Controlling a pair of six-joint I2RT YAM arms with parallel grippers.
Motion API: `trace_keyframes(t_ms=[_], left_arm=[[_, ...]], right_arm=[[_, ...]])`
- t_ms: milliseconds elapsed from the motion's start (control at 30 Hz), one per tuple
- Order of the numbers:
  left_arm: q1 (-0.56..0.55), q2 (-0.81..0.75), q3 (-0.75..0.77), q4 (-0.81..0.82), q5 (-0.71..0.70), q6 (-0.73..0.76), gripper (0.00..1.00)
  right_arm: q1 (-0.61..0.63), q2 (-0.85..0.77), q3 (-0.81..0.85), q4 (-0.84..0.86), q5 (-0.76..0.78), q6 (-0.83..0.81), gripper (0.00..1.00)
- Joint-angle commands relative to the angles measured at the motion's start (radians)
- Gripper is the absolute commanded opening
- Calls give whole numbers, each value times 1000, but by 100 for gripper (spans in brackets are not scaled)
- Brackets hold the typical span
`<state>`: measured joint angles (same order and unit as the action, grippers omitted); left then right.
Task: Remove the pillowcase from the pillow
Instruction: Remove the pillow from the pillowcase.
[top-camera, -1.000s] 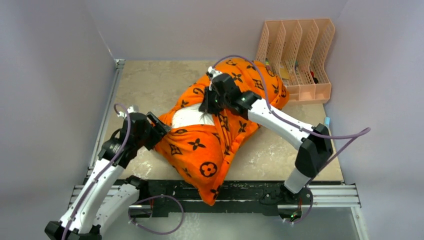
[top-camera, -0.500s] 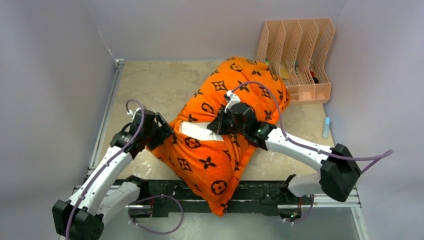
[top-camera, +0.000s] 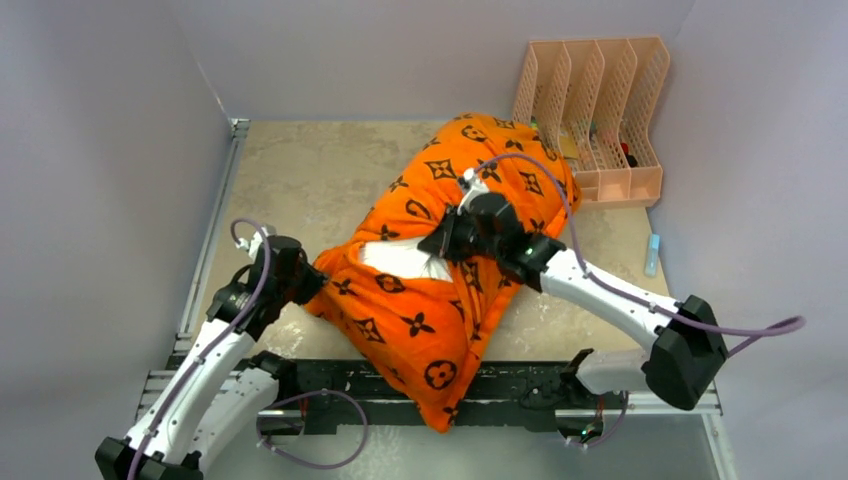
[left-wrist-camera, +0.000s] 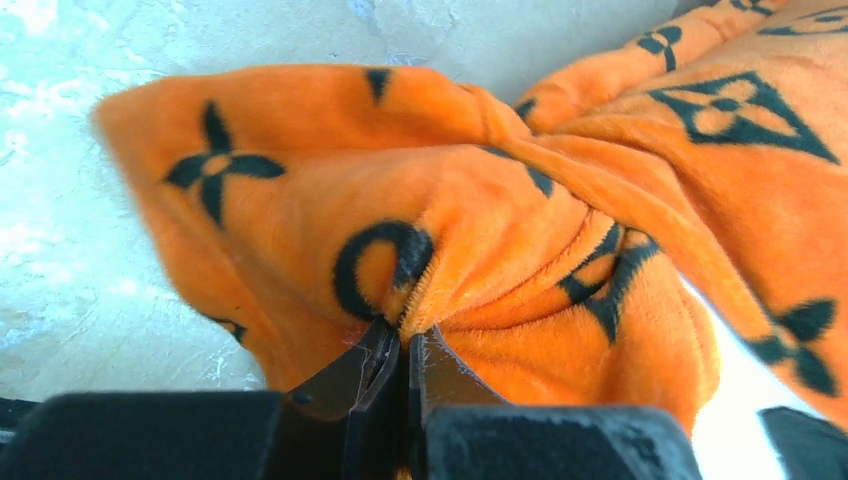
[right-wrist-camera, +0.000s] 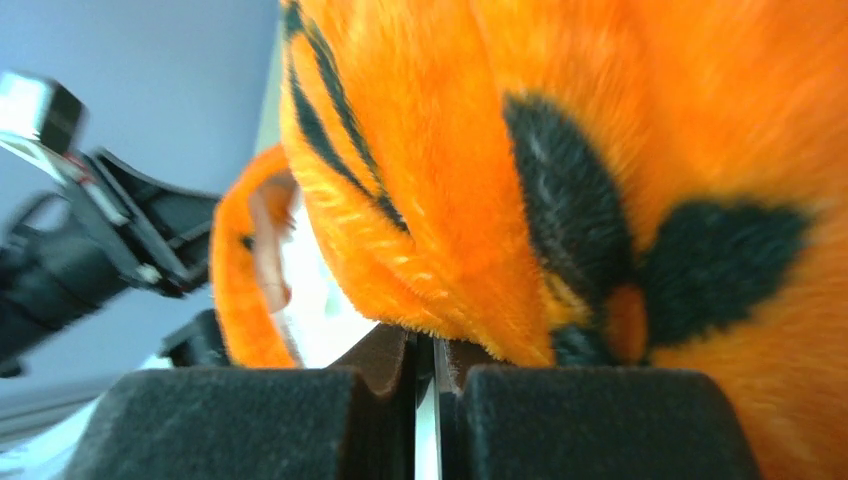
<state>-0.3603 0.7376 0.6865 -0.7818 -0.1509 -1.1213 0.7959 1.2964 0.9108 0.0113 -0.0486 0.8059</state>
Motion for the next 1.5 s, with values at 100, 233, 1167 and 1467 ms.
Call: trace_keyframes(t_ms=[100, 233, 1167, 1467], left_arm=[[12, -117, -27, -233, -126, -103, 0], [11, -212, -48, -298, -139, -112, 0], [11, -146, -144, 62, 110, -5, 0], [11, -166, -144, 19, 100, 12, 0]], right_arm=[[-267, 145, 618, -285, -19, -211, 0], [-270, 306, 852, -402, 56, -269, 0], [214, 489, 852, -657, 221, -280, 66], [364, 618, 842, -753, 492, -53, 70]])
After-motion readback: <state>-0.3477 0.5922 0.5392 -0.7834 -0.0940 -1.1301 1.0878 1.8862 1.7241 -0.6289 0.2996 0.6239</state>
